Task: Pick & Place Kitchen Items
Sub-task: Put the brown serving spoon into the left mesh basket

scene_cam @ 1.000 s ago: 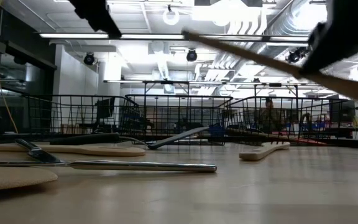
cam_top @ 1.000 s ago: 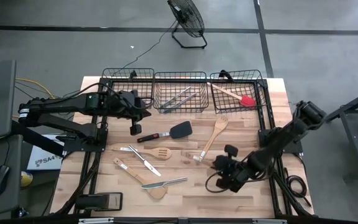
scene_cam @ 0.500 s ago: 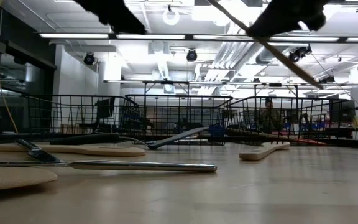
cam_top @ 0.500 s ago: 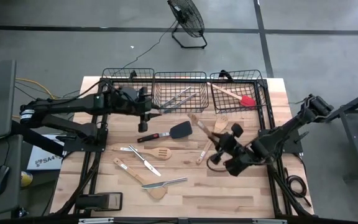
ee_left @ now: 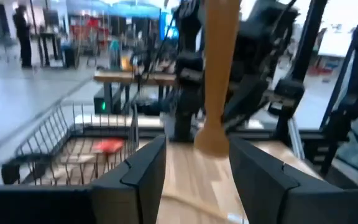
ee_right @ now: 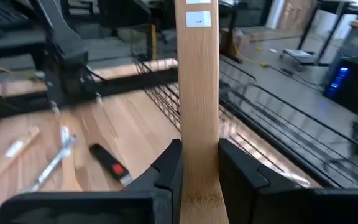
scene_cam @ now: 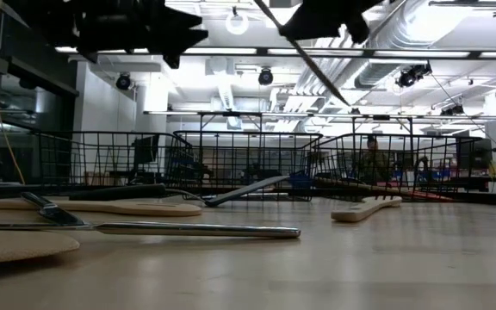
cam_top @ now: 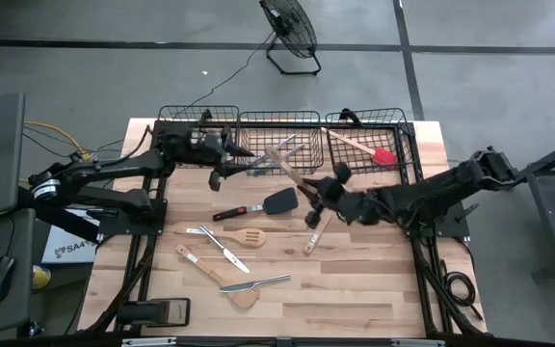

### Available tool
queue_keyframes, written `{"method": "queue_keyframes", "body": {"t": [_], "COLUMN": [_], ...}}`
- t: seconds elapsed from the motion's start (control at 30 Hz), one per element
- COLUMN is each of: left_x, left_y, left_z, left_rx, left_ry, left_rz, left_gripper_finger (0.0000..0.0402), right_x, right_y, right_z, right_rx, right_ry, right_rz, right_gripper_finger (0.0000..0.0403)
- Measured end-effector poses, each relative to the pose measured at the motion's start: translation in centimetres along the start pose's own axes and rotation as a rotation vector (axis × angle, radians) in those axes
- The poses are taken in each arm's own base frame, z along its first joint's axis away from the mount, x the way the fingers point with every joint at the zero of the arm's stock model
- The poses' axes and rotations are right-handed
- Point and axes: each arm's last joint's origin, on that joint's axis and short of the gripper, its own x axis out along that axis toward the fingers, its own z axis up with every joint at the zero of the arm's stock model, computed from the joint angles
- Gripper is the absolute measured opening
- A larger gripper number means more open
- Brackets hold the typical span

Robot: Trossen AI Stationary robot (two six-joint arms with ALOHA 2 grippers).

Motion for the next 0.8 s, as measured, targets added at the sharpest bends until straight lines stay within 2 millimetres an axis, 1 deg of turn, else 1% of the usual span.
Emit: {"method": "queue_keyframes", "body": {"t": [0.1, 0.2, 0.37, 0.6, 0.8], "left_x": [0.2, 0.5, 1.3, 1.8, 1.8], "left_y": [0.0, 0.2, 0.8, 1.2, 1.1], "left_z": [-0.1, -0.1, -0.6, -1.0, -1.0], "left_rx": [0.009, 0.029, -0.007, -0.037, -0.049], "left_ry": [-0.013, -0.047, -0.088, -0.111, -0.111], "left_rz": [-0.018, -0.022, -0.026, -0.052, -0.074], "left_gripper_finger": [0.0173, 0.0173, 0.0173, 0.0173, 0.0173], "right_x": [1.6, 3.3, 5.7, 8.2, 9.3], "right_y": [-0.5, -0.8, -0.6, -0.1, 0.1], "right_z": [0.5, 0.5, -0.2, -1.9, -2.9], "right_rx": [0.017, 0.023, 0.028, 0.047, 0.07], "right_ry": [-0.043, -0.086, -0.154, -0.182, -0.199], "right_rz": [0.045, 0.088, 0.135, 0.146, 0.142], "right_gripper_finger": [0.007, 0.007, 0.007, 0.007, 0.007]}}
